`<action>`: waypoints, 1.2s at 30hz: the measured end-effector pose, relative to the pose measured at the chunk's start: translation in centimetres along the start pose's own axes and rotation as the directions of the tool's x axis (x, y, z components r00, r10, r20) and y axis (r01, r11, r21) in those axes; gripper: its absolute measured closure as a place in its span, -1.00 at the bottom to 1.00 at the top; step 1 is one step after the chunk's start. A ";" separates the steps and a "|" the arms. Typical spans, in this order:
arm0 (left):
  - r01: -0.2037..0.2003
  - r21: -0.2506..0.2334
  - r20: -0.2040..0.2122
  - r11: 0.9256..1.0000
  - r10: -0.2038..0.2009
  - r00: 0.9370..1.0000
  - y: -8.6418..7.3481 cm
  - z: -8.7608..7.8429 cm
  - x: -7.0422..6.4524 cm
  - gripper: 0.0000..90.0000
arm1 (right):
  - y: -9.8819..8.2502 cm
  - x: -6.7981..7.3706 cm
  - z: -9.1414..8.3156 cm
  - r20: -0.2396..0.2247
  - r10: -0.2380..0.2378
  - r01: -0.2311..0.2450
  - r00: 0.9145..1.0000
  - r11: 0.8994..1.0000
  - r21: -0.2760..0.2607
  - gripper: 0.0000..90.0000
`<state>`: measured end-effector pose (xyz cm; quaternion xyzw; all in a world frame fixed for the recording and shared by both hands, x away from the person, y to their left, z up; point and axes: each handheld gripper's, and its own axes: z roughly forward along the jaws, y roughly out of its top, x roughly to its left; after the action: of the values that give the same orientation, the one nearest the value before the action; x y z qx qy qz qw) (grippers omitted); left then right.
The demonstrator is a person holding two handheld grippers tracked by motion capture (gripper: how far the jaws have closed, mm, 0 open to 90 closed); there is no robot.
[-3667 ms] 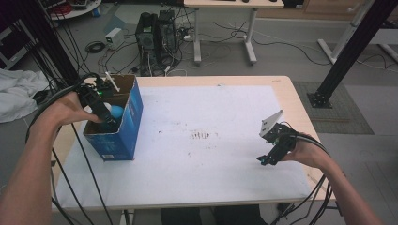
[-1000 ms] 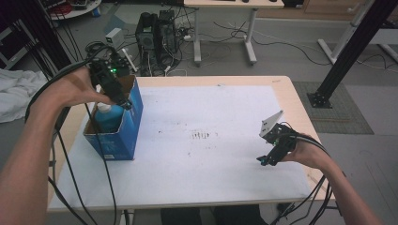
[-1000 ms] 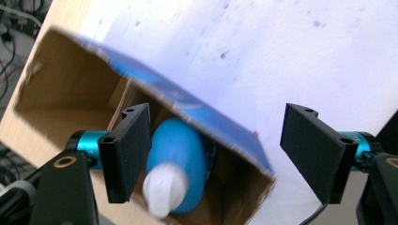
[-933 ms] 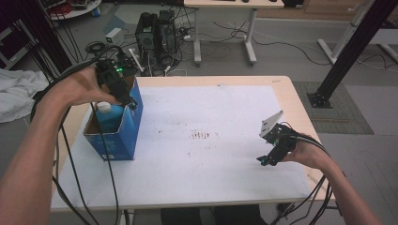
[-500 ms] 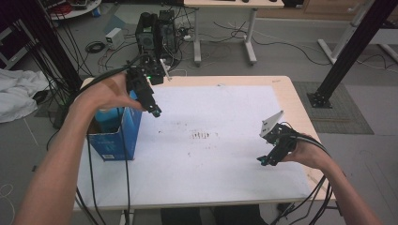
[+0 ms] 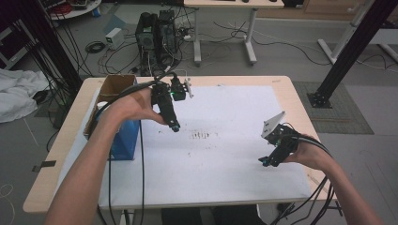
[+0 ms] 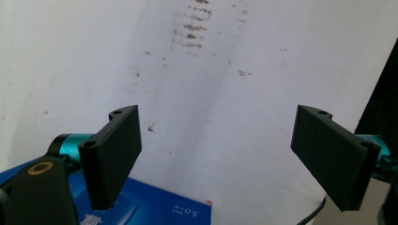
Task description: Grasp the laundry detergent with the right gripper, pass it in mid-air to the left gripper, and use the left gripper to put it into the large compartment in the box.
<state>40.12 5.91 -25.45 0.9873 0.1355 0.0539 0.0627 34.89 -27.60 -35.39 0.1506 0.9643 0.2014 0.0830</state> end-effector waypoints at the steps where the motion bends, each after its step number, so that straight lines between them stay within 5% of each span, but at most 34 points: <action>1: 0.000 0.000 0.000 1.000 0.000 1.000 0.0 0.0 0.0 -0.63 | 0.0 0.0 0.0 0.000 0.000 0.000 1.000 1.000 0.000 -0.71; 16: 0.005 -0.006 0.019 1.000 -0.005 1.000 1.4 4.2 -2.0 -0.63 | -0.3 0.2 -0.9 0.032 0.012 -0.012 0.999 1.000 0.000 -0.71; 36: 0.004 -0.009 0.024 1.000 -0.003 1.000 1.2 5.1 -2.2 -0.63 | -0.1 0.3 -1.0 0.036 0.019 -0.019 0.999 1.000 0.006 -0.71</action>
<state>38.94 3.62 -30.47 0.9873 0.1362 0.0427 0.0691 34.34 -27.96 -34.53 0.1637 0.9617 0.1966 0.0979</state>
